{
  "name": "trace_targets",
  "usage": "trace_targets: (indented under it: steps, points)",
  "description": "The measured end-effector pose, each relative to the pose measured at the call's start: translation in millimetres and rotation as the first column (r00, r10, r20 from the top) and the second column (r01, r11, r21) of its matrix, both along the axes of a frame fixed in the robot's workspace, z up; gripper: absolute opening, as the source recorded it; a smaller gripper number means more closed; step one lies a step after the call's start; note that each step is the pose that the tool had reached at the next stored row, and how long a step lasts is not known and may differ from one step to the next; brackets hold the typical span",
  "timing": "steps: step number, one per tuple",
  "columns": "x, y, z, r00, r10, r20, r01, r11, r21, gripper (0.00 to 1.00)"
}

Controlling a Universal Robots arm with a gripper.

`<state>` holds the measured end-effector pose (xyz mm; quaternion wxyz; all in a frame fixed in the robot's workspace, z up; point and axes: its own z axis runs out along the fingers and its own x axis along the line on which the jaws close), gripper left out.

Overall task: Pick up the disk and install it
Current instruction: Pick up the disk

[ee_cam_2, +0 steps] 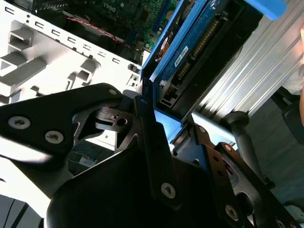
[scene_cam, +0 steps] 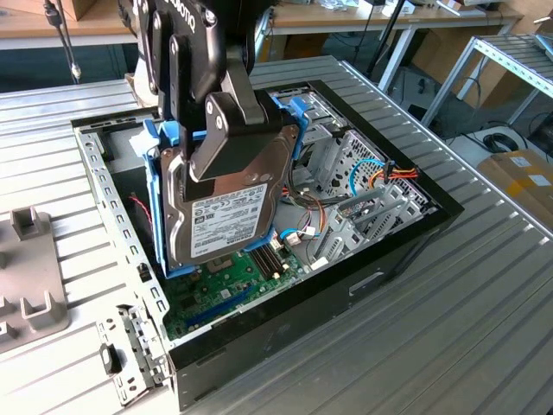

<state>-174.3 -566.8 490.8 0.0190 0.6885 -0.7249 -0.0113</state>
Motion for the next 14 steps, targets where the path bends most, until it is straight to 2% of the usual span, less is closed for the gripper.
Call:
trace_targets:
  steps: [14]
  points:
    - [3.5, -1.5, 0.0, 1.0000, 0.000, 0.0000, 0.000, 1.0000, 0.0000, 0.37]
